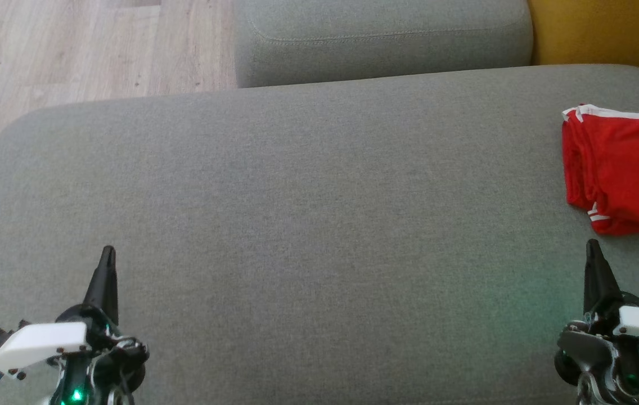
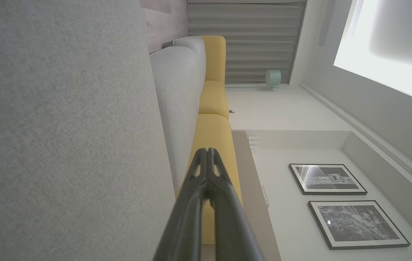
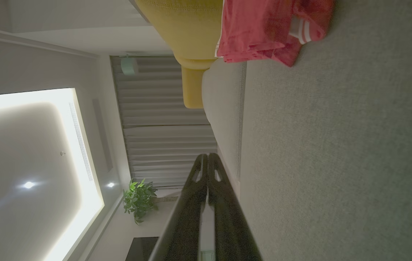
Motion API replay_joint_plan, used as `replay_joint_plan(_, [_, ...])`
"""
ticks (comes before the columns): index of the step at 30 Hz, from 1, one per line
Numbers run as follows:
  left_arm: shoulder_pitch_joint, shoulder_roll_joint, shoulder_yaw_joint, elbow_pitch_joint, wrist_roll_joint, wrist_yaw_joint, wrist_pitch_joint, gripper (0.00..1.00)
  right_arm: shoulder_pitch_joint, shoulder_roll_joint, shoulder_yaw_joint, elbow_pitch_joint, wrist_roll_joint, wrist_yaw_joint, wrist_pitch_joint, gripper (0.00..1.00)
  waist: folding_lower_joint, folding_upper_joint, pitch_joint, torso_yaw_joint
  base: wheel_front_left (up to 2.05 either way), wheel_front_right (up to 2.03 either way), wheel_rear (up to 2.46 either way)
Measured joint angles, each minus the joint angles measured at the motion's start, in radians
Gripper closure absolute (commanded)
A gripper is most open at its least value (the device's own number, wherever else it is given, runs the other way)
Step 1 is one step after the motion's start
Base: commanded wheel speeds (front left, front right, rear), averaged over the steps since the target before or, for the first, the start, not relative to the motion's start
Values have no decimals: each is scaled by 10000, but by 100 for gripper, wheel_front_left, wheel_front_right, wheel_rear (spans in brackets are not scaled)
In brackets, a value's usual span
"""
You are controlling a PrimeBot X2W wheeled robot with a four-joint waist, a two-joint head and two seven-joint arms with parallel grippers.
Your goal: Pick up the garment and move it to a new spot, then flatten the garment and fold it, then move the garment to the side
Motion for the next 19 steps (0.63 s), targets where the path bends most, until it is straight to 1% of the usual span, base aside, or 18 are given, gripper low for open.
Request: replay_joint_plan(19, [0, 0, 0, 0, 0, 0, 0, 100, -2, 0, 0, 0, 0, 0, 0, 100, 0, 0, 0, 0, 0, 0, 0])
